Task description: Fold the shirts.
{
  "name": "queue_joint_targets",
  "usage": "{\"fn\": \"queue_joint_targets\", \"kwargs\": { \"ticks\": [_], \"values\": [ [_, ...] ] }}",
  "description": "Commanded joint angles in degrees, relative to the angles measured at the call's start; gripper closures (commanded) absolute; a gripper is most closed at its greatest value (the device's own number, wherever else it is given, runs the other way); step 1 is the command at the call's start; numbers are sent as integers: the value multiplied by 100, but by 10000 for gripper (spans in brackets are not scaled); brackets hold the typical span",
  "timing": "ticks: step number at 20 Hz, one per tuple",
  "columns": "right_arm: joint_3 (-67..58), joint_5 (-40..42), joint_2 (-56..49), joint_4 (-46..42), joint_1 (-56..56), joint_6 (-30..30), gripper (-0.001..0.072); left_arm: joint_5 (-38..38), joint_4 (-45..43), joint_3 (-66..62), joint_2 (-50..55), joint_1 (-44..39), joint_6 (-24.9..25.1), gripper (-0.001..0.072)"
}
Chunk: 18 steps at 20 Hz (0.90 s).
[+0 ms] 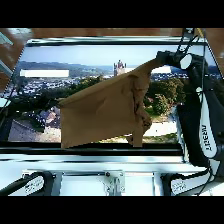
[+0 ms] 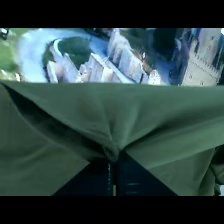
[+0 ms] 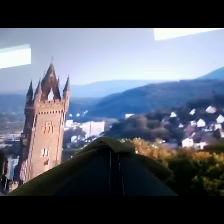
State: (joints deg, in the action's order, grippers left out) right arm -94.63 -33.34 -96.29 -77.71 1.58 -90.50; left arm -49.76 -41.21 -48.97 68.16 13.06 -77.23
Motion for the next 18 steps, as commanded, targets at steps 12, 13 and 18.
{"fn": "queue_joint_targets", "kwargs": {
  "ticks": [12, 13, 18],
  "values": [
    [-4, -3049, 1342, -2131, -234, 511, 19, -3945, -2973, -1458, 24, 1541, -356, 116],
    [0, -3934, 1373, -1926, -455, 647, 25, -4015, -3327, -1333, -199, 1650, -354, 115],
    [1283, -5383, 1469, 323, -1515, 1250, 243, -3672, -2892, 203, -1156, 1869, -74, 97]
  ]
}}
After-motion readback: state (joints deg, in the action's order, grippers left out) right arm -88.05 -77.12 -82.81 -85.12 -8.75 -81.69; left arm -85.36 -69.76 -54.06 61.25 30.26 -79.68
